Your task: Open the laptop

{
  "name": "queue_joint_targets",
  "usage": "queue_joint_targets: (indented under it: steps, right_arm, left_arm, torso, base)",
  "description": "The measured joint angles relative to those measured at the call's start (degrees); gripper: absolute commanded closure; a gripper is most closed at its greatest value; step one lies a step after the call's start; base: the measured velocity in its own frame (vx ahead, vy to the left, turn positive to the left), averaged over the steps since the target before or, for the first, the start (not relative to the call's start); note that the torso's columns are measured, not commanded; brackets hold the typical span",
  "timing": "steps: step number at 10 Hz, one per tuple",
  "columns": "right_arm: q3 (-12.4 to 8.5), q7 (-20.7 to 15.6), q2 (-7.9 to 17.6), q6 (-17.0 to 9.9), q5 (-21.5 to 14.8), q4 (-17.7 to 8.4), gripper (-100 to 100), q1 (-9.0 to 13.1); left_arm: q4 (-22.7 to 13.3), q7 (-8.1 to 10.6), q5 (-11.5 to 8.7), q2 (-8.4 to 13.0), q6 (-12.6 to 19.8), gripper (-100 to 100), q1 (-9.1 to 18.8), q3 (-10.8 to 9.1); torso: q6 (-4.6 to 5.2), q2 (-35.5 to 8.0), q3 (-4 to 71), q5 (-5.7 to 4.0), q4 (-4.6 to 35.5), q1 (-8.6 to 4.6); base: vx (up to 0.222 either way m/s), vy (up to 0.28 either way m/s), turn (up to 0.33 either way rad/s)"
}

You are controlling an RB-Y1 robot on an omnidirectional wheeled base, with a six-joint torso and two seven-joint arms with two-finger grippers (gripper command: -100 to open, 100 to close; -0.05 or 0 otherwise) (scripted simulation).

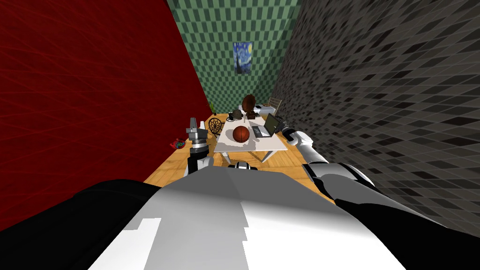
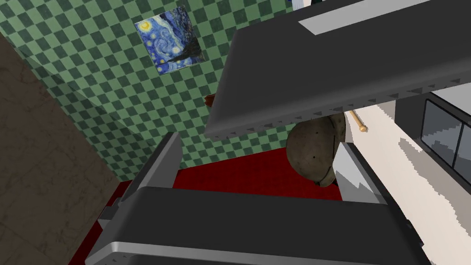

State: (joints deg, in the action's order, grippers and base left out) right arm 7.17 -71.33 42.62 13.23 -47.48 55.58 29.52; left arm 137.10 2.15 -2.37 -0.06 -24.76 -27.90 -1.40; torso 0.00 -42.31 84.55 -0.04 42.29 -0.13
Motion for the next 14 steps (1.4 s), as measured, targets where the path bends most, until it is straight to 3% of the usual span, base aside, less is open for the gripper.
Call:
queue_joint_targets:
  steps: [1, 3, 6, 8, 14]
  right_arm:
    - [0.0, 0.0, 0.0, 0.0, 0.0, 0.0, 100, 0.0]
    - [-0.3, -0.7, 0.1, -0.6, -0.5, 0.7, 100, 0.4]
    - [0.2, -5.3, -1.7, -3.0, -3.4, 3.2, 100, -0.5]
    - [-1.1, -8.7, -3.5, -2.5, -4.7, 3.2, 100, -1.1]
    - [0.1, -16.8, -6.4, -6.3, -9.6, 8.5, 100, -3.4]
  left_arm:
    - [0.0, 0.00, 0.0, 0.0, 0.0, 0, 0.0, 0.00]
    - [0.0, 0.00, 0.0, 0.0, 0.0, 0, 0.0, 0.00]
    - [0.0, 0.00, 0.0, 0.0, 0.0, 0, 0.0, 0.00]
    - [0.0, 0.00, 0.0, 0.0, 0.0, 0, 0.0, 0.00]
    - [0.0, 0.00, 0.0, 0.0, 0.0, 0, 0.0, 0.00]
  torso:
    - [0.01, 0.0, 0.0, 0.00, 0.0, 0.00]
    - [-0.14, 0.2, 0.1, -0.23, -0.4, 0.10]
    - [-0.36, 0.7, 0.4, -0.22, -0.6, 0.19]
    - [-0.15, 0.8, 0.5, -0.25, -0.6, -0.12]
    - [0.12, 0.3, 0.2, -0.13, -0.2, -0.28]
  base:
    - [0.000, 0.000, 0.000]
    - [0.012, 0.012, -0.036]
    - [-0.010, 0.041, -0.013]
    - [0.001, 0.040, 0.000]
    - [0.007, 0.033, -0.007]
